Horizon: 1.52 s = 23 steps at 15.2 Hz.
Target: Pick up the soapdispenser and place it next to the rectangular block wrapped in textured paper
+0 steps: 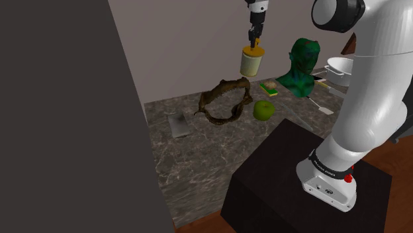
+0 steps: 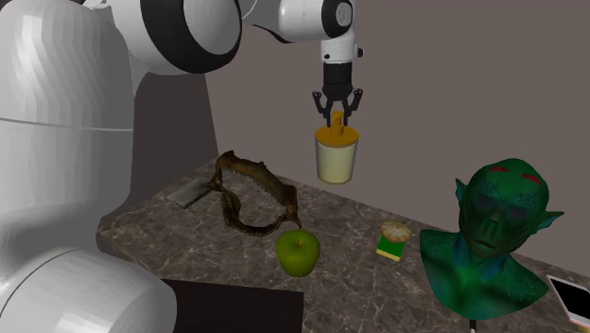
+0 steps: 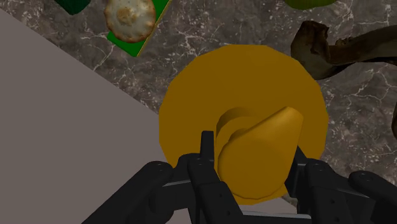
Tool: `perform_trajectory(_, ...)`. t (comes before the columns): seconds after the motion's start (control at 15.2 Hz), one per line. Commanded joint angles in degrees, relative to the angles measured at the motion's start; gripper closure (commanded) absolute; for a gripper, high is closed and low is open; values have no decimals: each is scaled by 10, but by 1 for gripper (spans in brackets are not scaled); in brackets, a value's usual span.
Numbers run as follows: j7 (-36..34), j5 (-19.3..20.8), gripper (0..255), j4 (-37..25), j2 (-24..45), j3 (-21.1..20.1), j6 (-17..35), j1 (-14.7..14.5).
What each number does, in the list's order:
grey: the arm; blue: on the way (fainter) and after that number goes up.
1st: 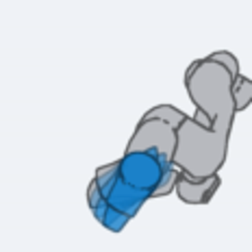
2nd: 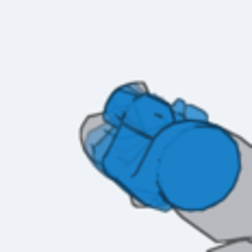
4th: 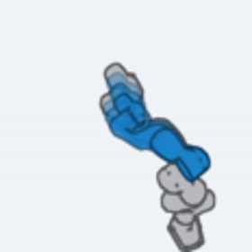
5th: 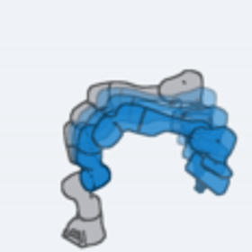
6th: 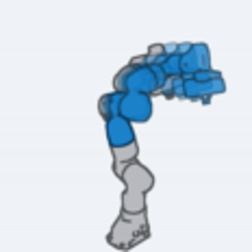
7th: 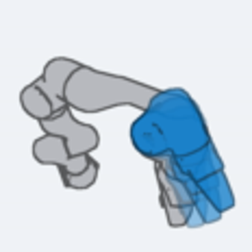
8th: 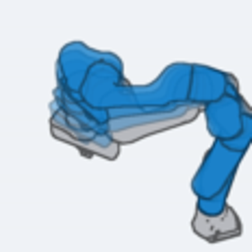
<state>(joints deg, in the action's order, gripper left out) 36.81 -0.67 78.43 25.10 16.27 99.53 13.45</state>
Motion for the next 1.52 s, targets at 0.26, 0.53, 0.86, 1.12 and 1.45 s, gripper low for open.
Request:
perform_trajectory(0.26,3,-1,255,-49,2,1,-47,3)
perform_trajectory(0.53,6,-2,255,-88,7,1,-81,6)
perform_trajectory(0.86,9,-5,255,-146,19,2,-127,12)
perform_trajectory(1.12,-12,5,255,-98,-21,-1,-119,-12)
perform_trajectory(1.45,-75,28,255,24,-108,-17,-87,-65)
